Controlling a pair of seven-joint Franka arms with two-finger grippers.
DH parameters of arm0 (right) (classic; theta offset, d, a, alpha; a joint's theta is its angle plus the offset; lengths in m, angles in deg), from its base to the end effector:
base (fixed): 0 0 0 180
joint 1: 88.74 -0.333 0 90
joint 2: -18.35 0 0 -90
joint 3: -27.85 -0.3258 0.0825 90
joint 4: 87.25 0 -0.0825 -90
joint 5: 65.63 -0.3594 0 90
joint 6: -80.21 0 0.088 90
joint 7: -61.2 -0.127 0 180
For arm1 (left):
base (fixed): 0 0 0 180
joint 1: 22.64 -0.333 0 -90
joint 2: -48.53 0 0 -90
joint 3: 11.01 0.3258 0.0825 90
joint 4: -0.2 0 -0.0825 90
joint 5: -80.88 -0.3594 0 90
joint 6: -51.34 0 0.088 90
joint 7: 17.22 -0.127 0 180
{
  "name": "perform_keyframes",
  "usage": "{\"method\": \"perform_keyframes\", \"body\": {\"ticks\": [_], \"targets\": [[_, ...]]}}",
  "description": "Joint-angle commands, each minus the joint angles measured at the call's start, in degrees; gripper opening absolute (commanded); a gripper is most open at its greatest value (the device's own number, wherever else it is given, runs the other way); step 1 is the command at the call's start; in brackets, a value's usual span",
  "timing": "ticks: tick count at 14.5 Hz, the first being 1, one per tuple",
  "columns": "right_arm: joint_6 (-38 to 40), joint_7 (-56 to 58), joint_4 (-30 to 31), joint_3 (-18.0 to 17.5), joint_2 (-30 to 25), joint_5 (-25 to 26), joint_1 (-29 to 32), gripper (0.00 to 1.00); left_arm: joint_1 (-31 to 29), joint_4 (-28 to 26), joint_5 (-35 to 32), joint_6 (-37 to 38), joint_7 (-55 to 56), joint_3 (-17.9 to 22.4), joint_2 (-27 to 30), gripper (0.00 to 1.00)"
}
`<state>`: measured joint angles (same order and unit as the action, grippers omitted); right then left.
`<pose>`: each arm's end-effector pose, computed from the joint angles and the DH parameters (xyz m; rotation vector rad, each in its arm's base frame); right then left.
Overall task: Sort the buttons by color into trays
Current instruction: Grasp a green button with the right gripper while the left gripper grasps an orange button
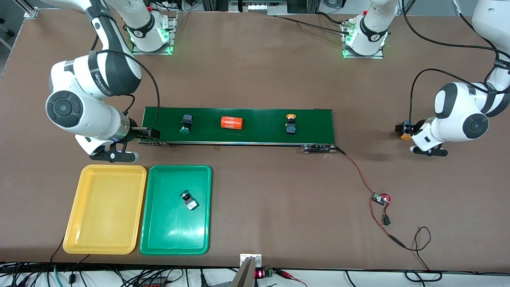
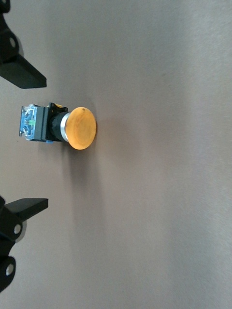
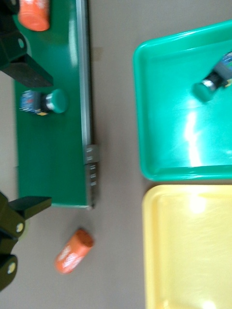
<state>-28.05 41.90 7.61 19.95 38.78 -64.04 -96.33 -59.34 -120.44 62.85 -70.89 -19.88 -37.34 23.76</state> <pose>0.6031 0.1558 0.3955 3.1204 -0.0966 -0.1884 0.5102 0.1098 0.2149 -3.0903 0.1196 0.5334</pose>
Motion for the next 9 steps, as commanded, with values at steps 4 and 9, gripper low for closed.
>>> {"method": "perform_keyframes", "body": {"ticks": [4, 9], "targets": [[-14.9, -2.8, 22.2, -0.4, -12.6, -0.4, 3.5, 1.00, -3.2, -0.6, -3.8, -1.6, -2.3, -0.6, -2.2, 1.00], [-22.7, -10.4, 35.2, -2.1, -18.6, -0.4, 4.1, 1.00, -4.4, -0.8, -3.7, -1.6, -3.3, -0.6, -3.2, 1.00]]}}
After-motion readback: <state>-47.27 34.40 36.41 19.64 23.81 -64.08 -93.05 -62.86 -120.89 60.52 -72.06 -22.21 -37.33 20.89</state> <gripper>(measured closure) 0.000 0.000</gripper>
